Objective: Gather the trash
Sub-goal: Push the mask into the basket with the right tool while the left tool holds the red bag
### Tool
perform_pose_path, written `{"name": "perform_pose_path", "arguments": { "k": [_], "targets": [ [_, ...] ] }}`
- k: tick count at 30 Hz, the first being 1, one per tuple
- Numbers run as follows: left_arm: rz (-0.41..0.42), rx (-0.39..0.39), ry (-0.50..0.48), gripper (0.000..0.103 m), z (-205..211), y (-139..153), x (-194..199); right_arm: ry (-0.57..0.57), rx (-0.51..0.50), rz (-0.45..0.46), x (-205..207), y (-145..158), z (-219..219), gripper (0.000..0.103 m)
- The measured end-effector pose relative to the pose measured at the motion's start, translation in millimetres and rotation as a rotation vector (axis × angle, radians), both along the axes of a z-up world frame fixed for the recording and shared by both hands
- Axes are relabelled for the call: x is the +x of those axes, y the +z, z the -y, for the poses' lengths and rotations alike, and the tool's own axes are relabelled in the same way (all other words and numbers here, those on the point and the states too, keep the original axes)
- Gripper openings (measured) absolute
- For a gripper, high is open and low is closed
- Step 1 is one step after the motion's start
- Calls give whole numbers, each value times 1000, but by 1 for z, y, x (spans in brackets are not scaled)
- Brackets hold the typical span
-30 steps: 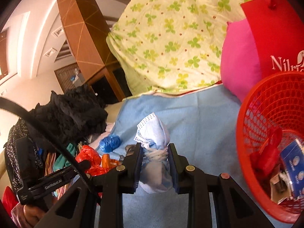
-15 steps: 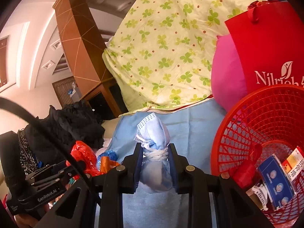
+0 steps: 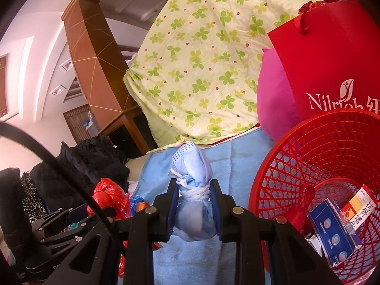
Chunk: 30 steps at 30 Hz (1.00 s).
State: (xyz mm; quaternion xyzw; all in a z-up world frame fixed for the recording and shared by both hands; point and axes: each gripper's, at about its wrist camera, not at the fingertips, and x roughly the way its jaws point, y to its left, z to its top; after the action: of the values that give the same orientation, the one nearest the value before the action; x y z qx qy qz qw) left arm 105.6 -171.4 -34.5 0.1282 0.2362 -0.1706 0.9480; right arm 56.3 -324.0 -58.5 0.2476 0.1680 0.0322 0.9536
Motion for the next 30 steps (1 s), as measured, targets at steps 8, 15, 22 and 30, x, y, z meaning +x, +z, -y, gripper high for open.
{"name": "perform_pose_path", "arguments": {
  "k": [8,15,22,30],
  "targets": [
    [11,12,-24,46,16,4,-5,-22,13,10,-7,2,7,28],
    [22,24,-45,46,27,6,-11,-47,24,19,-14,3,18,28],
    [29,24,-60,46,33,9,-14,-66,27,22,-18,4,23,28],
    [27,21,-75,46,40,11,-14,-83,39,24,-24,5,30,28]
  ]
}}
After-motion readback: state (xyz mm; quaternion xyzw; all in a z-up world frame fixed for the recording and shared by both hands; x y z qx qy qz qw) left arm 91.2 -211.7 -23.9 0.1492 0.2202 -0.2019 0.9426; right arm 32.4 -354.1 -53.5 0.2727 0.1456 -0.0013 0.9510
